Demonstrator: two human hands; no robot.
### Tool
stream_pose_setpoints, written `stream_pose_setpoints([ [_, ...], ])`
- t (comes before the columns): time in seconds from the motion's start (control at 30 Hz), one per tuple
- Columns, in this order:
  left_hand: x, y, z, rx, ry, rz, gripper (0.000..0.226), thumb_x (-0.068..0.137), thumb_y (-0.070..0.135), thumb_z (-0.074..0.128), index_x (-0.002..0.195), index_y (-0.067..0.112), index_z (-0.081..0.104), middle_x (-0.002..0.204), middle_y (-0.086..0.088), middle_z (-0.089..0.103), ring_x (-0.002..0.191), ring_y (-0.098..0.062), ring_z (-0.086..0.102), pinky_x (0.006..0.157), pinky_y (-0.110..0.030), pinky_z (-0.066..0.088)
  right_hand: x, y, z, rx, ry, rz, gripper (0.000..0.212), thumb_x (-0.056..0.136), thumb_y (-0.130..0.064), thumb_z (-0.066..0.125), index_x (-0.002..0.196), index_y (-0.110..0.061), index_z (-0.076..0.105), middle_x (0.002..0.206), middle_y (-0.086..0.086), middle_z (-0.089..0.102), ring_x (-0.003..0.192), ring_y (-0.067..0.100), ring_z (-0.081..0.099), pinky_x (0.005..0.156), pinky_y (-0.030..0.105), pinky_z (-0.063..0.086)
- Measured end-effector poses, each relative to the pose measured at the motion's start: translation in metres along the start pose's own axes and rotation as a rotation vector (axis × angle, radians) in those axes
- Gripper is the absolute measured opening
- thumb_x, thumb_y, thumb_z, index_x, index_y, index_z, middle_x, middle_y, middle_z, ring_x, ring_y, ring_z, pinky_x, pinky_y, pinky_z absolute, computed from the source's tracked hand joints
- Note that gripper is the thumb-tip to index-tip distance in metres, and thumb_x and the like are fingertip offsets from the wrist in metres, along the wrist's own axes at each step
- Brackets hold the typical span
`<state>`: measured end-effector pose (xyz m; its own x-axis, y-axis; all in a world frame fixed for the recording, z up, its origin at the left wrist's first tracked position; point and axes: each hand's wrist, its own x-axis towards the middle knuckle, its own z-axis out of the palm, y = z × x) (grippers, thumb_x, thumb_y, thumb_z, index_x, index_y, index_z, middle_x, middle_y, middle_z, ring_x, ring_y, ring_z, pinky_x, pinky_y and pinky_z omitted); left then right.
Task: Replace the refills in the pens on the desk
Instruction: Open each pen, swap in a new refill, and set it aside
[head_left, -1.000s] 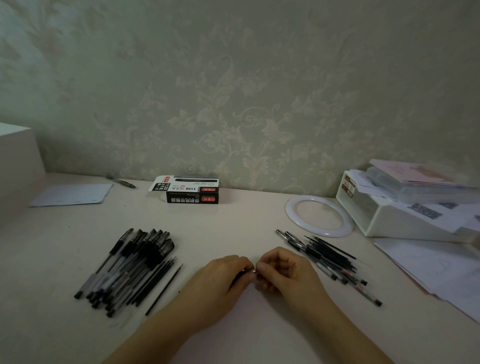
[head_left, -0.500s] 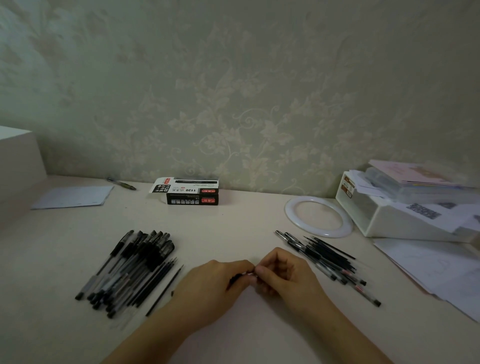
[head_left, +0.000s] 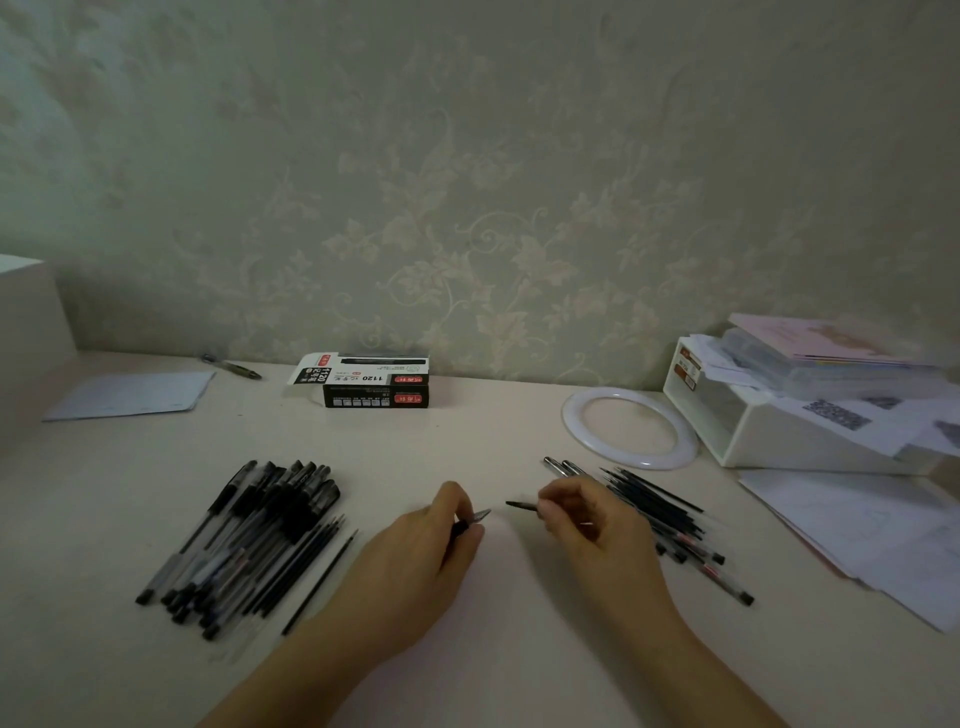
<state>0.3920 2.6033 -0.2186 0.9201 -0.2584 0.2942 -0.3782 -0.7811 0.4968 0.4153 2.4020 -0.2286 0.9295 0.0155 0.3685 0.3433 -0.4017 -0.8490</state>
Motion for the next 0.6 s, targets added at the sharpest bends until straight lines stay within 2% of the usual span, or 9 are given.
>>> stream_pose_setpoints([
  [0.1, 0.0, 0.001, -0.001, -0.046, 0.004, -0.002, 0.009, 0.101, 0.032, 0.039, 0.093, 0.027, 0.039, 0.066, 0.007, 0.045, 0.06, -0.004, 0.044, 0.05, -0.023, 0.029, -0.002, 0.001, 0.001, -0.128, -0.027, -0.033, 0.012, 0.085, -0.021, 0.072, 0.079, -0.03, 0.068, 0.081, -0.017, 0.069, 0.077, 0.0, 0.064, 0.069, 0.012, 0.048],
  [0.23, 0.002, -0.002, -0.001, -0.037, 0.025, 0.009, 0.005, 0.099, 0.027, 0.044, 0.094, 0.028, 0.045, 0.082, 0.013, 0.05, 0.072, -0.004, 0.048, 0.06, -0.02, 0.039, -0.002, 0.006, 0.006, -0.318, -0.051, -0.094, 0.011, 0.078, -0.019, 0.077, 0.079, -0.026, 0.068, 0.079, -0.013, 0.066, 0.083, 0.0, 0.058, 0.072, 0.01, 0.042],
  [0.37, 0.003, -0.005, 0.002, -0.019, 0.042, 0.061, 0.002, 0.096, 0.03, 0.051, 0.095, 0.031, 0.05, 0.092, 0.017, 0.052, 0.08, -0.003, 0.051, 0.068, -0.02, 0.044, -0.002, 0.006, 0.004, -0.262, -0.023, -0.127, 0.008, 0.083, -0.02, 0.073, 0.086, -0.025, 0.068, 0.087, -0.017, 0.064, 0.092, -0.001, 0.056, 0.075, 0.006, 0.038],
  [0.43, 0.004, -0.006, 0.002, -0.039, 0.057, 0.092, 0.003, 0.095, 0.03, 0.054, 0.095, 0.032, 0.052, 0.093, 0.017, 0.054, 0.081, -0.003, 0.053, 0.069, -0.021, 0.046, -0.002, 0.001, 0.005, -0.213, -0.001, -0.156, 0.002, 0.088, -0.028, 0.069, 0.089, -0.029, 0.067, 0.09, -0.019, 0.063, 0.093, 0.002, 0.057, 0.075, 0.008, 0.039],
  [0.47, 0.004, -0.005, 0.003, -0.059, 0.064, 0.11, 0.003, 0.094, 0.03, 0.056, 0.095, 0.032, 0.054, 0.092, 0.017, 0.055, 0.08, -0.003, 0.053, 0.068, -0.02, 0.046, -0.003, -0.001, 0.005, -0.199, -0.004, -0.175, 0.004, 0.088, -0.035, 0.067, 0.089, -0.031, 0.067, 0.09, -0.019, 0.063, 0.092, 0.003, 0.057, 0.074, 0.008, 0.038],
  [0.53, 0.005, -0.004, 0.003, -0.101, 0.071, 0.146, 0.005, 0.093, 0.029, 0.06, 0.095, 0.031, 0.057, 0.091, 0.017, 0.057, 0.079, -0.003, 0.054, 0.065, -0.015, 0.044, -0.004, -0.003, 0.007, -0.198, -0.069, -0.202, 0.022, 0.085, -0.052, 0.059, 0.086, -0.032, 0.068, 0.086, -0.018, 0.064, 0.089, 0.005, 0.056, 0.072, 0.008, 0.036],
  [0.6, 0.006, -0.004, 0.004, -0.126, 0.075, 0.174, 0.005, 0.092, 0.027, 0.063, 0.095, 0.03, 0.059, 0.091, 0.018, 0.059, 0.079, -0.002, 0.055, 0.064, -0.01, 0.04, -0.004, -0.003, 0.01, -0.164, -0.147, -0.186, 0.031, 0.082, -0.058, 0.055, 0.082, -0.03, 0.069, 0.082, -0.014, 0.066, 0.082, 0.008, 0.057, 0.067, 0.01, 0.037],
])
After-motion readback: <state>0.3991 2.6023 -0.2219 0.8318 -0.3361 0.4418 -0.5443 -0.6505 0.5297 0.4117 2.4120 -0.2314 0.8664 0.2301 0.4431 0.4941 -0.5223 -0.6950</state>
